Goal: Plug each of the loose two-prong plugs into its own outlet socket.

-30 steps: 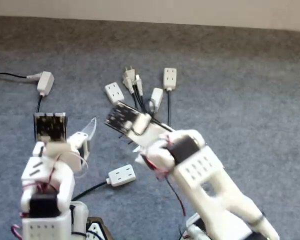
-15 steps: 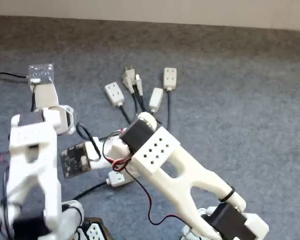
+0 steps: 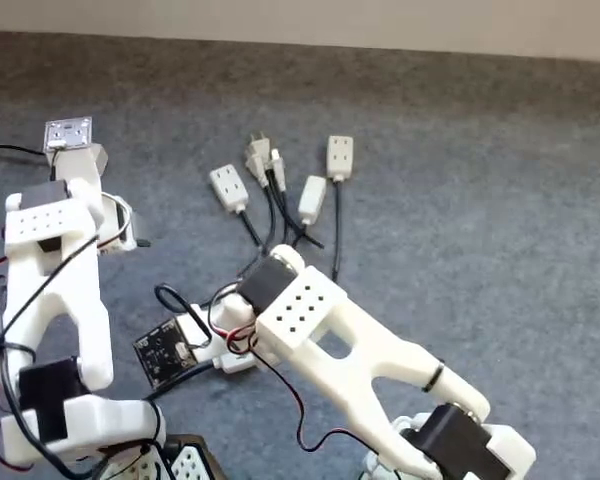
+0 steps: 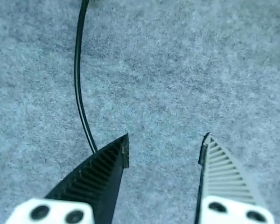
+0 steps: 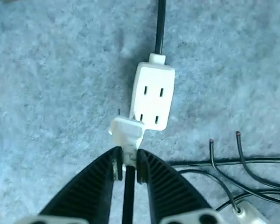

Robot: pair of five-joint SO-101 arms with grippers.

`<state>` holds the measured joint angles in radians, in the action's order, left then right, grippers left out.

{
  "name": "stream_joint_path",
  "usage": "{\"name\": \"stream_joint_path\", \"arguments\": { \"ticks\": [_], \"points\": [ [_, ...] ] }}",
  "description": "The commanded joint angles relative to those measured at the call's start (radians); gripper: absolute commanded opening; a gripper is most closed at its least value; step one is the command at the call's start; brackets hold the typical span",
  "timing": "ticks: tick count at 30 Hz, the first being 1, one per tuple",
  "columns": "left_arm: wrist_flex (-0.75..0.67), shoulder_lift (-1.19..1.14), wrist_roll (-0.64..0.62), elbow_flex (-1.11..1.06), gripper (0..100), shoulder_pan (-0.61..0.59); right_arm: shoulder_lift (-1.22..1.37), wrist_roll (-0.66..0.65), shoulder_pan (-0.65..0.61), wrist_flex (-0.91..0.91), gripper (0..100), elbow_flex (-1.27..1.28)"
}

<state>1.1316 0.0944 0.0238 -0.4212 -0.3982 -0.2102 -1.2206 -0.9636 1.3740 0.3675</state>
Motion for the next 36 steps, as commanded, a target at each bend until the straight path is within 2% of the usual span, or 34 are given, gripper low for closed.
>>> {"name": "stream_joint_path", "arguments": {
  "ticks": [1, 14, 32, 36],
  "points": [
    [0.005, -0.044, 0.014, 0.054, 25, -0.004, -0.012, -0.012, 0.012, -0.056, 0.6, 0.012],
    [0.005, -0.087, 0.012, 0.090, 25, -0.004, -0.007, -0.012, 0.087, -0.045, 0.6, -0.084],
    [0.005, -0.087, 0.012, 0.088, 25, -0.004, 0.101, -0.006, 0.067, -0.044, 0.6, -0.084],
    [0.003, -0.088, 0.012, 0.088, 25, -0.004, 0.101, -0.012, 0.054, 0.021, 0.6, -0.087]
  ]
}}
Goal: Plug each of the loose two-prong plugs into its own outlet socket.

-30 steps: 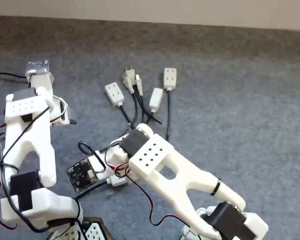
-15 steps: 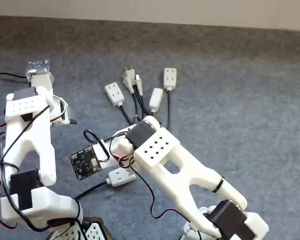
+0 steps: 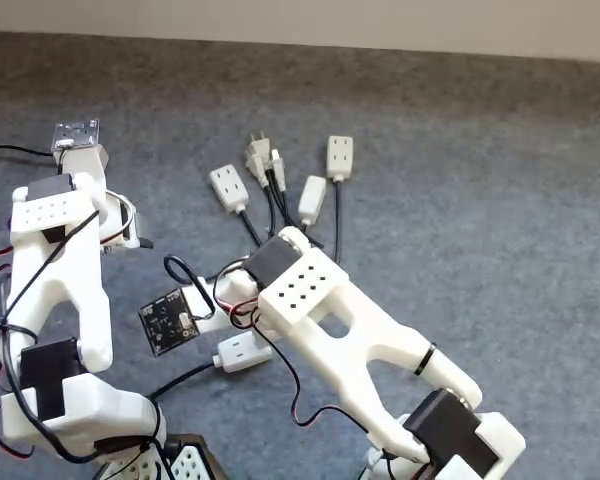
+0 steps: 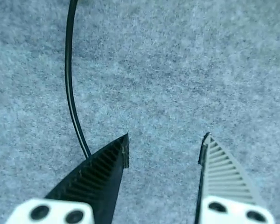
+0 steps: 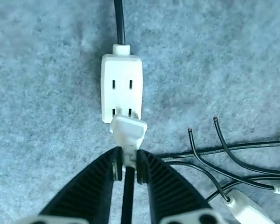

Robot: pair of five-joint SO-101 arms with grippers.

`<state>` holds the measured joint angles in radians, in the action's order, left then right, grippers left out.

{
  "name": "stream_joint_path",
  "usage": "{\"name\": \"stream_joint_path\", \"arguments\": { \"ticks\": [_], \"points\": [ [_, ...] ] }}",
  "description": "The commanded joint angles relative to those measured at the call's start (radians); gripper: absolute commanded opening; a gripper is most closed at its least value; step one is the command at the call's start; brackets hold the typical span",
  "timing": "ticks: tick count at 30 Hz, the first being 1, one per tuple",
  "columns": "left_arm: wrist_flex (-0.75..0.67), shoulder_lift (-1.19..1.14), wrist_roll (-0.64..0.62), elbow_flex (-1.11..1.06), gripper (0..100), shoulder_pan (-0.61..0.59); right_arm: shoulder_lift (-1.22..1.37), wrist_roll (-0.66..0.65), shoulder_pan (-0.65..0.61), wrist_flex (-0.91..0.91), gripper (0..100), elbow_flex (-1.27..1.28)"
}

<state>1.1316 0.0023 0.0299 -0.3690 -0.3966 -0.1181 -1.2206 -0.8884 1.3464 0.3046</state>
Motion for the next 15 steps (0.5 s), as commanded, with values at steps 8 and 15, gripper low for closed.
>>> {"name": "stream_joint_path", "arguments": {
  "ticks": [8, 15],
  "points": [
    [0.003, 0.004, 0.006, 0.035, 25, -0.007, 0.010, -0.014, -0.025, 0.134, 0.6, -0.076],
    [0.003, 0.004, 0.006, 0.035, 25, -0.007, 0.013, -0.015, -0.025, 0.133, 0.6, -0.076]
  ]
}}
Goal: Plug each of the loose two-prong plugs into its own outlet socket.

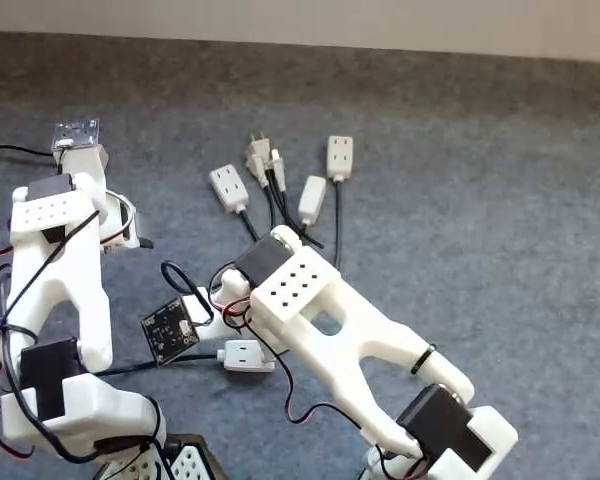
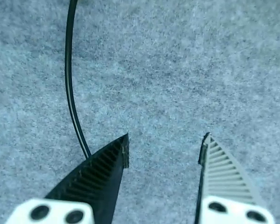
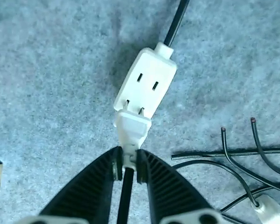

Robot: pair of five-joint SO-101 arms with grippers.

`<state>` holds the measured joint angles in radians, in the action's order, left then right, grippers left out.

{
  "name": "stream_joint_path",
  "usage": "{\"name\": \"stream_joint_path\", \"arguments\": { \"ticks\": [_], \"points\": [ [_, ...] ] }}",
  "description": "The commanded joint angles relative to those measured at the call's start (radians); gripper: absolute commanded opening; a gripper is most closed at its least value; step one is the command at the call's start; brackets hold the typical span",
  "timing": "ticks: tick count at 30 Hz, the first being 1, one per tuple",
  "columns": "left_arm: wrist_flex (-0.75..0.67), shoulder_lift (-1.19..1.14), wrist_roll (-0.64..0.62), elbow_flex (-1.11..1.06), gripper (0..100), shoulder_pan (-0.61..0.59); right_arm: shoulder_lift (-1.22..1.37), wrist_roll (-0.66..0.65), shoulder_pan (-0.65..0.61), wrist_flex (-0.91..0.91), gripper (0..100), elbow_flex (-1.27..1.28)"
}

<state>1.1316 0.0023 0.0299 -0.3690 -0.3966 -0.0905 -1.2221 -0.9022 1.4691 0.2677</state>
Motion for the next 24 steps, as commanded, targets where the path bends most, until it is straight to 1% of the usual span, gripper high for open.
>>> {"name": "stream_joint_path", "arguments": {
  "ticks": [1, 6, 12, 15, 24],
  "points": [
    [0.003, 0.004, 0.006, 0.035, 25, -0.007, -0.010, -0.014, -0.012, 0.008, 0.6, -0.039],
    [0.003, 0.005, 0.006, 0.033, 25, -0.007, -0.007, -0.011, -0.012, -0.044, 0.6, -0.030],
    [0.003, 0.007, 0.006, 0.033, 25, -0.010, 0.028, 0.021, -0.010, -0.054, 0.6, 0.012],
    [0.003, 0.007, 0.006, 0.033, 25, -0.010, 0.031, 0.069, -0.010, -0.142, 0.6, 0.108],
    [0.003, 0.007, 0.006, 0.033, 25, -0.010, -0.016, 0.094, -0.012, -0.343, 0.6, 0.363]
  ]
}}
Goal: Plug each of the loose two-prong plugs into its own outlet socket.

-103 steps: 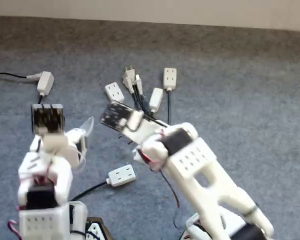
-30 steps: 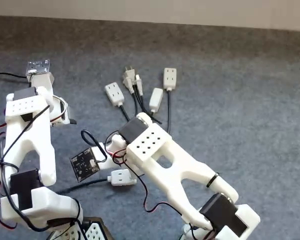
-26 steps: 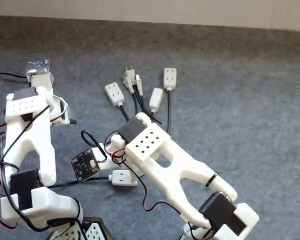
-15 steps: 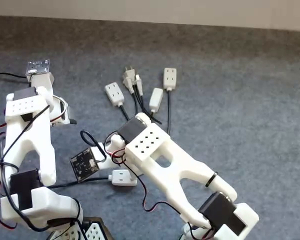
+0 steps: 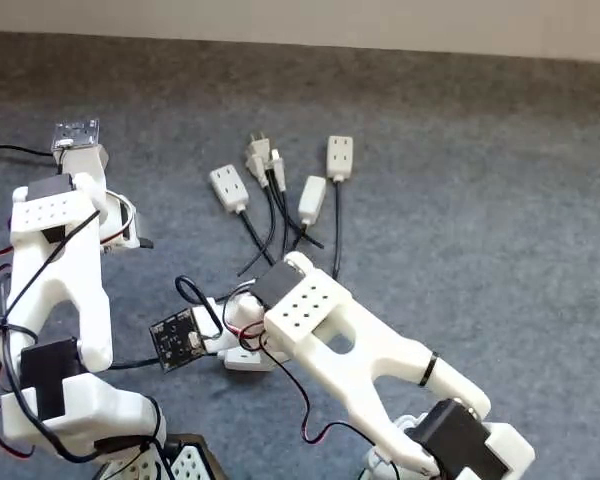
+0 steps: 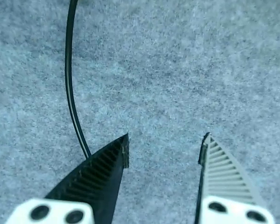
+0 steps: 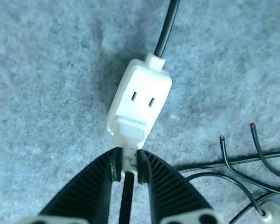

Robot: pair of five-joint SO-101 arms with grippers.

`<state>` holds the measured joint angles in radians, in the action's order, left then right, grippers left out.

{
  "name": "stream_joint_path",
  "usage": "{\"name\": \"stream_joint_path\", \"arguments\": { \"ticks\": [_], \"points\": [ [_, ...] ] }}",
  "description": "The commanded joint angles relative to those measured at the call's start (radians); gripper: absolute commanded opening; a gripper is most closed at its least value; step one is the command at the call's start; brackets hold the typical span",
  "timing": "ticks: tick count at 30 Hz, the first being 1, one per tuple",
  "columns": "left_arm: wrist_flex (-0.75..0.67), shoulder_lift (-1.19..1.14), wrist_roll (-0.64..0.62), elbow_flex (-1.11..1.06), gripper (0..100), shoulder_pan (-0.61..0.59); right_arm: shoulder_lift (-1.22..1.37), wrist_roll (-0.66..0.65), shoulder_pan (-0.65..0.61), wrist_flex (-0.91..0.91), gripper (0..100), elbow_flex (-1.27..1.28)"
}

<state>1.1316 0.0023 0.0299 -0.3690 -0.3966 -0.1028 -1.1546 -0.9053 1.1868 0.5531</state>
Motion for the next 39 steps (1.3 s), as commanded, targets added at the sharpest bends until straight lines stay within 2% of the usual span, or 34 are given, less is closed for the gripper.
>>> {"name": "stream_joint_path", "arguments": {
  "ticks": [1, 3, 7, 10, 16, 23, 25, 28, 35, 39],
  "points": [
    [0.003, 0.007, 0.006, 0.033, 25, -0.010, -0.005, 0.058, -0.005, -0.068, 0.6, 0.091],
    [0.003, 0.007, 0.006, 0.033, 25, -0.010, -0.007, 0.130, -0.002, -0.071, 0.6, 0.088],
    [0.003, 0.001, 0.006, 0.035, 25, -0.010, -0.005, 0.167, -0.002, -0.001, 2.0, 0.001],
    [0.003, -0.001, 0.006, 0.035, 25, -0.010, -0.005, 0.247, -0.002, 0.061, 12.5, -0.094],
    [0.003, -0.001, 0.006, 0.031, 25, -0.010, -0.005, 0.264, -0.002, 0.240, 34.1, -0.305],
    [0.003, -0.001, 0.008, 0.030, 25, -0.007, -0.001, 0.341, 0.064, 0.521, 35.0, -0.766],
    [0.003, -0.001, 0.011, 0.030, 25, -0.007, 0.001, 0.384, 0.105, 0.581, 35.0, -0.921],
    [0.003, 0.002, 0.011, 0.035, 25, -0.004, -0.002, 0.519, 0.197, 0.578, 35.0, -1.073],
    [0.011, 0.010, 0.014, 0.058, 25, 0.081, -0.007, 0.721, 0.481, 0.578, 35.0, -1.187],
    [0.092, 0.010, 0.175, 0.137, 25, 0.136, -0.035, 0.784, 0.677, 0.579, 35.0, -1.231]
  ]
}}
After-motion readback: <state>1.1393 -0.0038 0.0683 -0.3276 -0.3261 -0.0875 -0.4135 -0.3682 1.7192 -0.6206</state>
